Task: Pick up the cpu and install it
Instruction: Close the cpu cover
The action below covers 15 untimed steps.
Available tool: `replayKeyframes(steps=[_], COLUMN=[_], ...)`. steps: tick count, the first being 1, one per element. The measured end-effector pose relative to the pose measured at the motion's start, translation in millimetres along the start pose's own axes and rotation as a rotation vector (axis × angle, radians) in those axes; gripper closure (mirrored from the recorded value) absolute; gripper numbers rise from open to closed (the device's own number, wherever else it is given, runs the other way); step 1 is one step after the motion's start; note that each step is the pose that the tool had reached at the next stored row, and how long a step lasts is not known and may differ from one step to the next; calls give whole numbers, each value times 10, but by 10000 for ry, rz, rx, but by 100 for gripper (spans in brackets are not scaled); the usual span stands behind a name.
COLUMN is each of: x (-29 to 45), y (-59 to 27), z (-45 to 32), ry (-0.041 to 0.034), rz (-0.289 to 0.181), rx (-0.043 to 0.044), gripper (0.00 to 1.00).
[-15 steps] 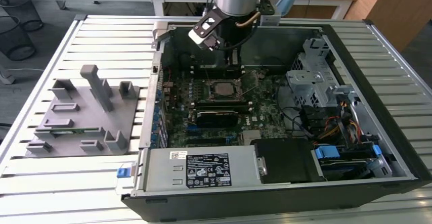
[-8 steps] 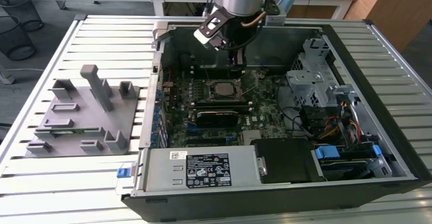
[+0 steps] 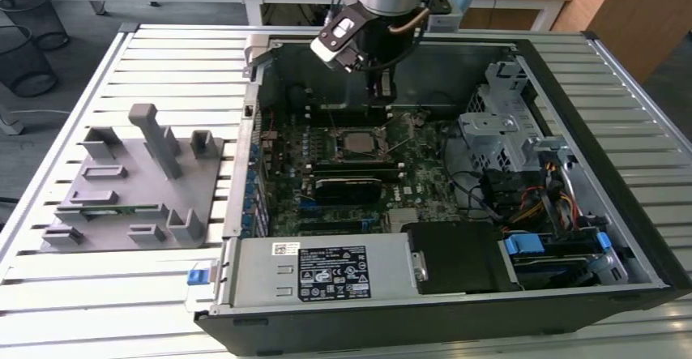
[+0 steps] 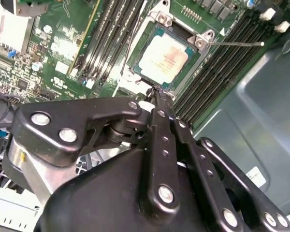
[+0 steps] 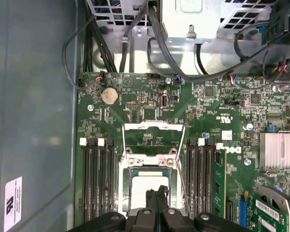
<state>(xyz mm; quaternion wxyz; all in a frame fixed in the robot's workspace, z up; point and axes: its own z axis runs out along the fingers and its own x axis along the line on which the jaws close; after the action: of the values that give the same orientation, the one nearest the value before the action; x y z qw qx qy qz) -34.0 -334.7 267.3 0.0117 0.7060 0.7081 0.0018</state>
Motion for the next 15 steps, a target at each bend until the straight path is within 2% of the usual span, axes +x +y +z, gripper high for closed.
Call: replayKeyframes(steps=[4, 8, 15], x=[-45, -54, -55], y=[-1, 11, 195], z=[4, 7, 15], ry=[0, 2, 2], rz=[-64, -62, -63], rx=[-1, 1, 16], gripper=[89, 89, 89])
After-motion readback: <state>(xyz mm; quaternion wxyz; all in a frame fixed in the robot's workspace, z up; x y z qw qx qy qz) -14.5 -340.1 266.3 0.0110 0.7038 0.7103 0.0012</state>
